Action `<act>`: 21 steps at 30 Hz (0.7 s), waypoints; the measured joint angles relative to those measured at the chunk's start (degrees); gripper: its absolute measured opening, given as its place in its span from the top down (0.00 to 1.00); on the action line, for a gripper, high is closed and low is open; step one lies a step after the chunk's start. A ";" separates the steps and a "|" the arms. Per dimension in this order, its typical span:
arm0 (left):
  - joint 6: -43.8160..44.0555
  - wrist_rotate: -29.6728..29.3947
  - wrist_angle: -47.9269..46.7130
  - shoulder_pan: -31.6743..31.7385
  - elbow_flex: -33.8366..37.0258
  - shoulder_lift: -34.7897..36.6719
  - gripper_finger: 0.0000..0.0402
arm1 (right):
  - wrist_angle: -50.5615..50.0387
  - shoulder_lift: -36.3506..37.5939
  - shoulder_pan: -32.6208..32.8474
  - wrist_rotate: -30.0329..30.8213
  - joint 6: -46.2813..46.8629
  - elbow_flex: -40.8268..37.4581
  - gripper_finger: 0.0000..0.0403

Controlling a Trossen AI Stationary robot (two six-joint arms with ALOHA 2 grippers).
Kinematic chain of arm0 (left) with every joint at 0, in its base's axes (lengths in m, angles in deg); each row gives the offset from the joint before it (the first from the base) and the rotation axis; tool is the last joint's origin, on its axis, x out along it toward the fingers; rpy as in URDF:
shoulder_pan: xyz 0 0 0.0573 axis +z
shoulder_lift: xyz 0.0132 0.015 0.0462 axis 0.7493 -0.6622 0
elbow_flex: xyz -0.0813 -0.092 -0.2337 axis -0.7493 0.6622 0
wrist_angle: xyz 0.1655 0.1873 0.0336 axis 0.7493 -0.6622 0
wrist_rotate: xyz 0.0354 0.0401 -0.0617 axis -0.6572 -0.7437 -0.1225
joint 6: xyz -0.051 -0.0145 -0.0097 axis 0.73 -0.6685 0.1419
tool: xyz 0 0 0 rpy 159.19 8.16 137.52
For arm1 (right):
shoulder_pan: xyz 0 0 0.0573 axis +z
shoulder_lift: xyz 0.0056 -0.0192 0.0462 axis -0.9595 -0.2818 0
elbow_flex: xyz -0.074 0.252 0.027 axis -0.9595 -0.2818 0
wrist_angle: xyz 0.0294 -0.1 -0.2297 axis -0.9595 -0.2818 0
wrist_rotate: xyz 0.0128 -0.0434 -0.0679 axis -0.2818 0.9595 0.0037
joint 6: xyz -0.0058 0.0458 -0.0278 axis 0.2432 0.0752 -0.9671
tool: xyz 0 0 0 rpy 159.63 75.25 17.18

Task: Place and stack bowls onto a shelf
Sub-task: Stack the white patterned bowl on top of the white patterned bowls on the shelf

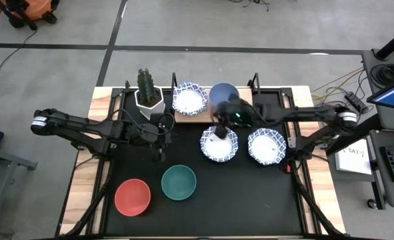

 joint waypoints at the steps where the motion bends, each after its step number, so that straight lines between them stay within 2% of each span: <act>1: 1.20 0.05 0.66 0.00 0.48 -0.01 0.86 | 1.38 1.69 1.21 -1.33 0.40 -2.24 0.98; 3: 4.25 0.04 1.96 0.00 1.65 0.00 0.86 | 5.11 4.84 3.31 -3.65 0.68 -7.18 0.98; 8: 13.85 0.17 4.17 -0.01 3.44 -0.04 0.86 | 15.91 10.44 7.73 -4.11 -0.99 -18.11 0.98; 11: 20.17 2.98 3.41 -0.09 3.43 -0.04 0.86 | 21.23 12.83 8.67 -4.14 -1.42 -22.32 0.98; 15: 26.26 8.30 3.39 -0.14 3.07 -0.04 0.86 | 22.53 15.06 8.55 -3.97 -1.94 -25.34 0.98; 21: 34.61 9.78 4.62 -0.50 3.07 -0.02 0.86 | 22.46 17.31 8.56 -4.40 -7.52 -26.11 0.98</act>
